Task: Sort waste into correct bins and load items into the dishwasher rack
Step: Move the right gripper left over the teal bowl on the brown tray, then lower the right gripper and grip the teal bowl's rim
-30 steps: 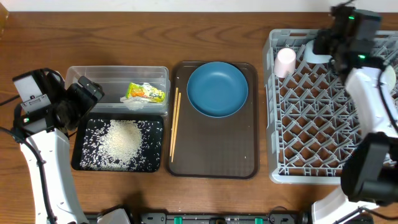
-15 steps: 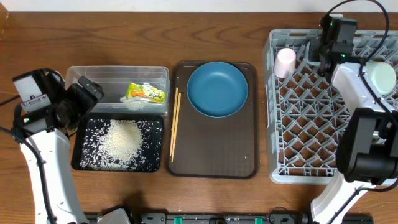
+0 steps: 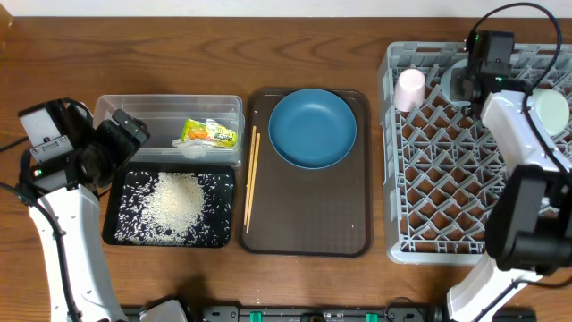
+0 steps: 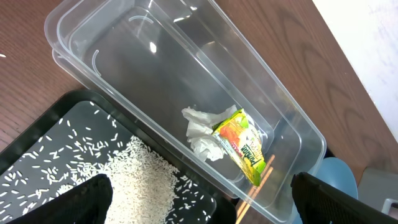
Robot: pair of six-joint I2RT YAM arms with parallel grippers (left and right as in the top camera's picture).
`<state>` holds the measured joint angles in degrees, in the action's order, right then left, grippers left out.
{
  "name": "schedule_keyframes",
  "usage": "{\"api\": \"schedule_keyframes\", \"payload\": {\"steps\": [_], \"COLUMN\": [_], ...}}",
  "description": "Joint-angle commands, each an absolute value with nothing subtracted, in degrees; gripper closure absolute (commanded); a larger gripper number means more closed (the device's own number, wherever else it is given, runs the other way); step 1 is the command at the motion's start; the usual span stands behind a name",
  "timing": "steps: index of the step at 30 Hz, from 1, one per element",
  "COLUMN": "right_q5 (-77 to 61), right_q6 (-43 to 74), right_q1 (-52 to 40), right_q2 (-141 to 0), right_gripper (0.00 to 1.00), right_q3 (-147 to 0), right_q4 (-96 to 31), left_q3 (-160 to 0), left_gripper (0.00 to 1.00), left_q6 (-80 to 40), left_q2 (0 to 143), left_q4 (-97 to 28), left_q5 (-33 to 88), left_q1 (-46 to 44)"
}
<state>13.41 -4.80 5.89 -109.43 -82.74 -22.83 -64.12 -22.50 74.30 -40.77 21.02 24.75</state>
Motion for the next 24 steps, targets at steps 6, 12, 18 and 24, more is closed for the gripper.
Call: {"api": "schedule_keyframes", "payload": {"steps": [6,12,18,24], "right_q5": [-27.86,-38.83,-34.83,-12.6], "right_q6": [-0.25,4.69,4.67,4.67], "right_q1": [3.11,-4.14,-16.47,-29.95], "right_q2": [-94.63,-93.8,-95.72,-98.96], "right_gripper": [0.64,0.5,0.47,0.47], "right_q3": [-82.83,-82.67,-82.02,-81.21], "right_q4": [-27.94,-31.53,-34.52,-35.46], "left_q3": [-65.1,-65.1,-65.1,-65.1], "left_gripper": [0.05,0.05,0.05,0.05], "left_q6": [-22.79,-22.81,-22.81,-22.81], "left_q2": [74.48,74.48,74.48,74.48], "left_q4": [-40.95,-40.95,-40.95,-40.95], "left_q5": [20.91,20.91,20.91,20.91], "left_q1": [25.06,25.06,25.06,25.06]}}
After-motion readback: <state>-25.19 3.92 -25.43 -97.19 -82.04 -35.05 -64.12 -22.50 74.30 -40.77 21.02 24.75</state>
